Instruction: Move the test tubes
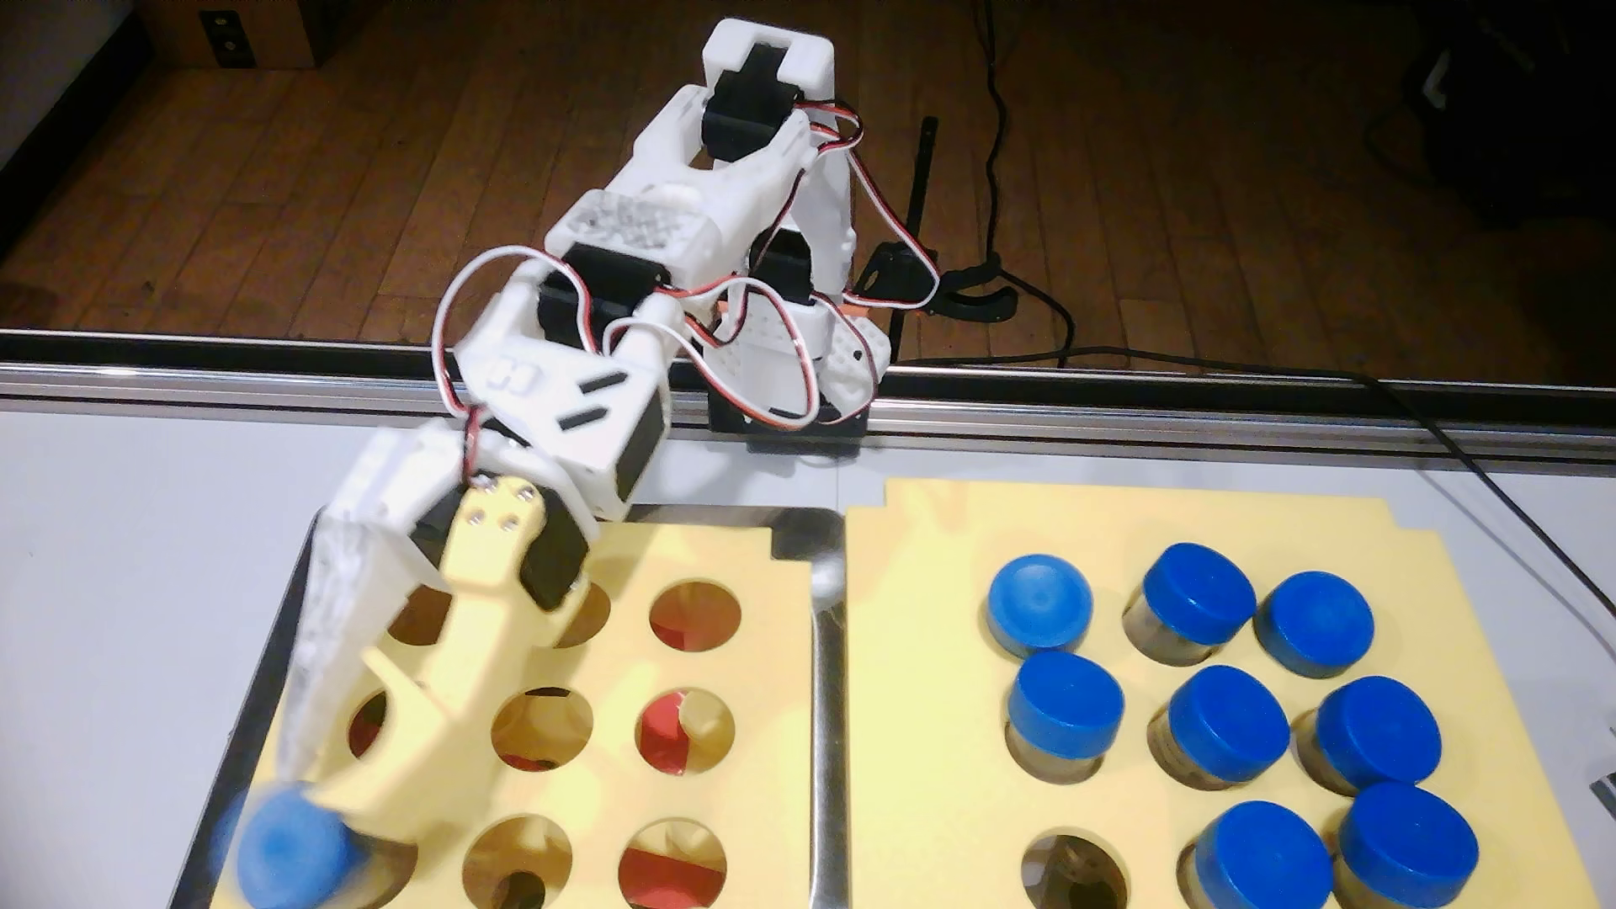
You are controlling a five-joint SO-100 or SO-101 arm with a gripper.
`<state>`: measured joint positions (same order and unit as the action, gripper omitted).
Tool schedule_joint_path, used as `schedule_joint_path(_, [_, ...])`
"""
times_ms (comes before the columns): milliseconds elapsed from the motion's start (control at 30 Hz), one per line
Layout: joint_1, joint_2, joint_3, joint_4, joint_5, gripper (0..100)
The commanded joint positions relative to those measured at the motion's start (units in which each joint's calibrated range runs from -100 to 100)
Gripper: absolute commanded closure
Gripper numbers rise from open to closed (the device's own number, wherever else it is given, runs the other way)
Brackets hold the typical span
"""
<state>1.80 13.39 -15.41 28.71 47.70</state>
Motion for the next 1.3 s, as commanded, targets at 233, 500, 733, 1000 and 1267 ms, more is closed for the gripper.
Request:
schedule_joint_path(233, [1.5, -4.84, 2.84, -0.2, 0.15, 69])
schedule_joint_path(500, [4.83, -9.26, 7.92, -0.68, 0.21, 69])
schedule_joint_path(733, [2.16, -5.01, 7.1, -0.97, -0.16, 69])
schedule_joint_path(1000, [2.83, -1.28, 4.56, -0.97, -0.21, 65])
schedule_joint_path(1267, [3.28, 4.98, -2.88, -0.97, -0.21, 65])
